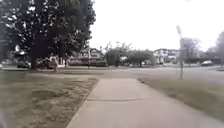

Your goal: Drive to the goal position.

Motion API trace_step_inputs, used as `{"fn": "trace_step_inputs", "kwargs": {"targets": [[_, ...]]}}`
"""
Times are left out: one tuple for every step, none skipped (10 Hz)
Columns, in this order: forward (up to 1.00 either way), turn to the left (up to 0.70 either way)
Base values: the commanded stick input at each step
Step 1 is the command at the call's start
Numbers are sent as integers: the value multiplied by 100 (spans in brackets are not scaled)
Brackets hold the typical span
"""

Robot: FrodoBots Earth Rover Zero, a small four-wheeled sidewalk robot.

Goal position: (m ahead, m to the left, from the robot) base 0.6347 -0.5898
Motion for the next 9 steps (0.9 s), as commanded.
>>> {"fn": "trace_step_inputs", "kwargs": {"targets": [[100,0],[100,0],[100,0],[100,0],[100,0],[100,0],[100,0],[100,0],[100,0]]}}
